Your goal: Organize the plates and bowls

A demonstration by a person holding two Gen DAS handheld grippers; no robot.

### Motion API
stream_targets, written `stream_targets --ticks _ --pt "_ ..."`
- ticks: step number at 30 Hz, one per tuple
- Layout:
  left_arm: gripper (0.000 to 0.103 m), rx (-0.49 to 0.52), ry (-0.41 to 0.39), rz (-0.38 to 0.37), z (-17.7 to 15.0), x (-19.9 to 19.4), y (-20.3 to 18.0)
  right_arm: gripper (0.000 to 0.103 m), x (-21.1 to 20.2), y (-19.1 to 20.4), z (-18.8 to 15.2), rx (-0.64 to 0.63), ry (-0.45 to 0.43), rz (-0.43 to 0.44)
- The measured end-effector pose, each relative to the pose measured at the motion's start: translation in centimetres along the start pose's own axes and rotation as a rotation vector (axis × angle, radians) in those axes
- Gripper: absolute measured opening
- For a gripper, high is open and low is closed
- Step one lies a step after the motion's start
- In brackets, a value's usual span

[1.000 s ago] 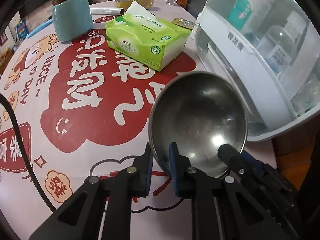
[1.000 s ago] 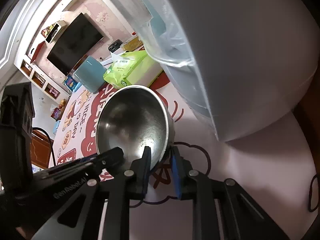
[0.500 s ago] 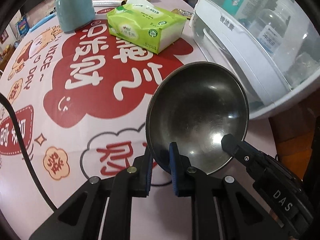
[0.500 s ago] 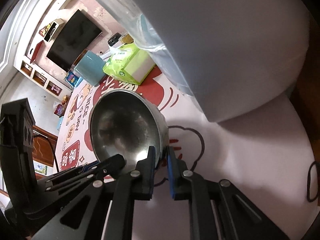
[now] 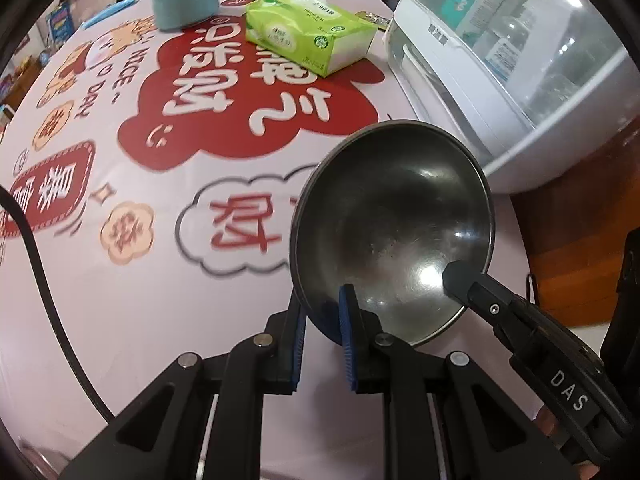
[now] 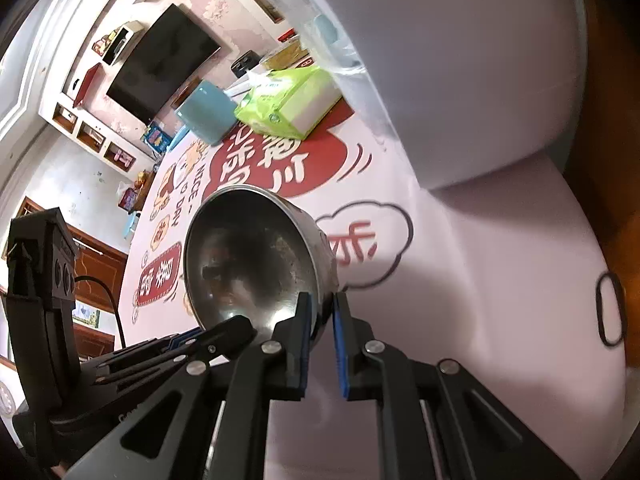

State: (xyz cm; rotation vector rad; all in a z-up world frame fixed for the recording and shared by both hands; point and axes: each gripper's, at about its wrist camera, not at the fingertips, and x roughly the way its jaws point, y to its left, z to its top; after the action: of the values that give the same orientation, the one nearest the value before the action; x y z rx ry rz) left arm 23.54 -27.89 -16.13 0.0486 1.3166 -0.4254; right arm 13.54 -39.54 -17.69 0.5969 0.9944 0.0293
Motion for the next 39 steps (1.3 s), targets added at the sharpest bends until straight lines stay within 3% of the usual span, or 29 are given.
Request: stream_targets --ticks 9,29,39 --pt "0.016 -0.071 -0.002 -0.033 -4.7 -2.2 1.4 0.01 -2.2 1.4 -2.1 -0.068 0.024 0.014" --pt "0.017 -0.169 -0.158 -0.07 -12.7 -9.8 3.4 0.007 -7.3 6.6 -6.1 -0.237 -0.027 0.057" --pt "0.017 -0.211 -0.166 -0.065 -17.1 -11.9 5.1 0.007 -7.6 8.7 -9.6 -0.282 0.025 0.049"
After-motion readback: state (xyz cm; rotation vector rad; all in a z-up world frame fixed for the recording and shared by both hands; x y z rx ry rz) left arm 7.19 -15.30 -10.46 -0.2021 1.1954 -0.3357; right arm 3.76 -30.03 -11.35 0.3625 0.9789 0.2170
